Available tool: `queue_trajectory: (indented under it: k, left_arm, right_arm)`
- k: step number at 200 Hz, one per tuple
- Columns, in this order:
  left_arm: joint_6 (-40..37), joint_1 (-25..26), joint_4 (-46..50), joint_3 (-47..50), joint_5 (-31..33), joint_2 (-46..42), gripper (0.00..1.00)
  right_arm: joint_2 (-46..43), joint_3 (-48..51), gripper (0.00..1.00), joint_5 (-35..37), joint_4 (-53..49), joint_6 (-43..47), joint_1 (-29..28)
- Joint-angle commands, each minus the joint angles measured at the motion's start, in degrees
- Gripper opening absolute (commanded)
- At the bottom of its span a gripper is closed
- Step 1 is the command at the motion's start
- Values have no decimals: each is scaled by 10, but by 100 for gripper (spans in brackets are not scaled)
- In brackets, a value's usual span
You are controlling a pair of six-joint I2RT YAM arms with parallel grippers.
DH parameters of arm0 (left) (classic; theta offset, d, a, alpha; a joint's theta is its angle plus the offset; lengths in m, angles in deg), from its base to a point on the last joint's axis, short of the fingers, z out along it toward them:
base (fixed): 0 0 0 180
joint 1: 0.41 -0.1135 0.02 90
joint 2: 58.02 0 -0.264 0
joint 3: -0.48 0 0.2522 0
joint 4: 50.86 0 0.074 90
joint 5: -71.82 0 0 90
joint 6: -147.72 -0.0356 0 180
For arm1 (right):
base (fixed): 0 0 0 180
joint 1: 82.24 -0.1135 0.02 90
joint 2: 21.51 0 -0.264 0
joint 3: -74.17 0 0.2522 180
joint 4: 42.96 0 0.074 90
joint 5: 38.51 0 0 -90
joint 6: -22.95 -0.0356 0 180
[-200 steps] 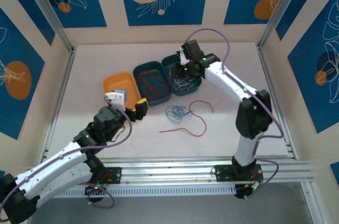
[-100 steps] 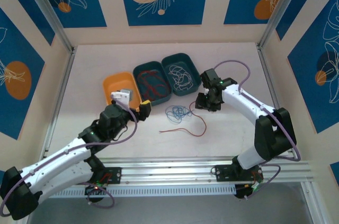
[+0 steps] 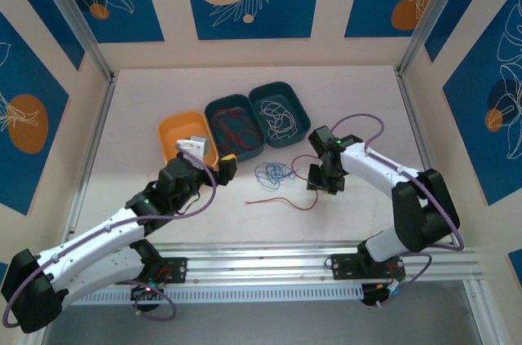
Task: Untangle the cables
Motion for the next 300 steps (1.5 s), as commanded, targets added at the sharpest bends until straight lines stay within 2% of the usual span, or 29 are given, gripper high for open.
queue_trajectory:
  k: [1, 139, 188, 270, 300]
  left_arm:
    - [8, -3, -20, -16, -10, -3, 100]
    - [4, -4, -27, -13, -7, 1, 100]
    - [4, -4, -25, -15, -8, 0, 100]
    - [5, -5, -28, -11, -9, 1, 100]
    - [5, -5, -27, -11, -8, 0, 100]
  right_arm:
    - [25, -13, 36, -4, 2, -7, -5]
    - [126, -46, 31, 7, 30, 10, 9]
    - [138, -39, 19, 11, 28, -8, 21]
    - [90, -29, 0, 27, 16, -3, 47]
    - [75, -42, 0, 25, -7, 9, 41]
